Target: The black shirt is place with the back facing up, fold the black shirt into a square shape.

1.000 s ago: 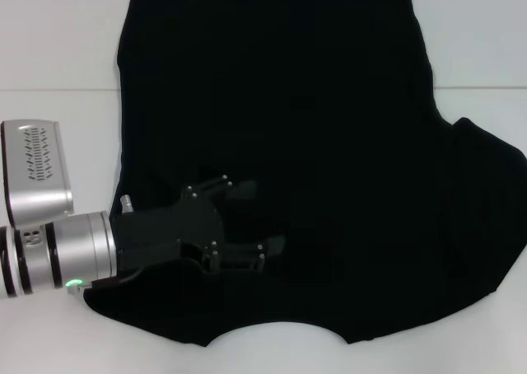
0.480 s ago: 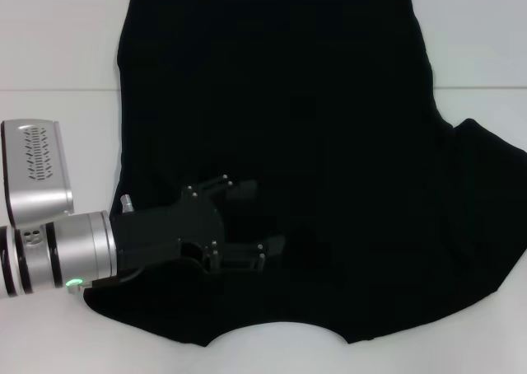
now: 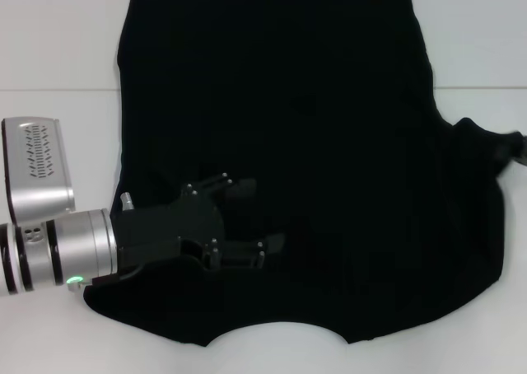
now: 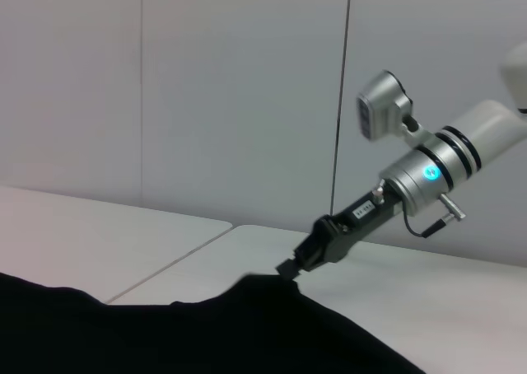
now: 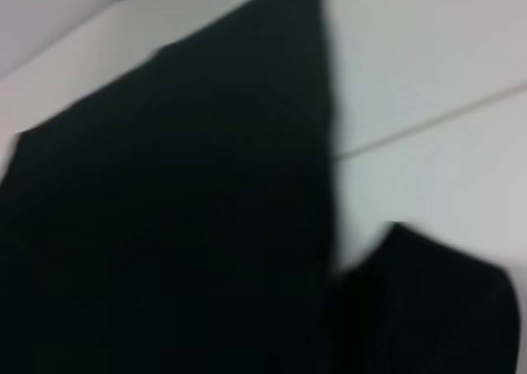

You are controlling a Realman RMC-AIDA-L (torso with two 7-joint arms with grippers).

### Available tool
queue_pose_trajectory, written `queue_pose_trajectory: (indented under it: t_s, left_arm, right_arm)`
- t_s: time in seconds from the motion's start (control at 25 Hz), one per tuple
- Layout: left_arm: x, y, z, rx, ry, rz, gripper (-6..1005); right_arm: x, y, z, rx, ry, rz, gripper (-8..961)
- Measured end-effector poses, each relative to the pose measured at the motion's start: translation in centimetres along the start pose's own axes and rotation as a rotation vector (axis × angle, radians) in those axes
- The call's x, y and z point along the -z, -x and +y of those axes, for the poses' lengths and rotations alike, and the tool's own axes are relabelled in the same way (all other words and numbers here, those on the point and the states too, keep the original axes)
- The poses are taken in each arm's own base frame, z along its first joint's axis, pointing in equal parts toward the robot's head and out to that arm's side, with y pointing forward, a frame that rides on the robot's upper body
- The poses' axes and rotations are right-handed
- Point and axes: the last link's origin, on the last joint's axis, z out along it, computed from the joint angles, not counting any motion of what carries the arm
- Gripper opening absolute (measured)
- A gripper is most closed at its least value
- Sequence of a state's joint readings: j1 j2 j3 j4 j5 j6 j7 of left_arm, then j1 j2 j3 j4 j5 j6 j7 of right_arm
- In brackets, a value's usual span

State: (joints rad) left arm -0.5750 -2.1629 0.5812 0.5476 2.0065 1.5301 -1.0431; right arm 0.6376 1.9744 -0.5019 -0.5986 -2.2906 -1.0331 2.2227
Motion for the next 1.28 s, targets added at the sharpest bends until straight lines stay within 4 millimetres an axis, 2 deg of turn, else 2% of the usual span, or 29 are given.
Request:
queue_pose_trajectory:
  t_s: [0.28, 0.48, 0.84, 1.04, 1.28]
  left_arm:
    - [0.0, 0.0, 0.0, 0.0, -0.003, -0.002, 949]
    - [0.1, 0.1, -0.1, 0.002, -0.012, 0.001, 949]
    - [0.3, 0.1, -0.3, 0.008, -0.026, 0.008, 948]
    - [0.3, 0.0, -0.3, 0.006, -0.026, 0.009, 949]
    - [0.7, 0.0, -0.5, 0.023, -0.046, 0.021, 949]
  right_arm:
    - [-3.0, 0.2, 6.1, 0.141, 0.148, 0.093, 0]
    - [-4.4, -0.8, 8.6, 0.201, 0.191, 0.174, -1]
    - [-5.1, -1.6, 10.1, 0.218, 0.216, 0.233, -1]
    - [-4.7, -1.5, 10.4, 0.231, 0.236, 0.246, 0]
    - [-3.0, -0.5, 10.0, 0.202, 0.292, 0.2, 171]
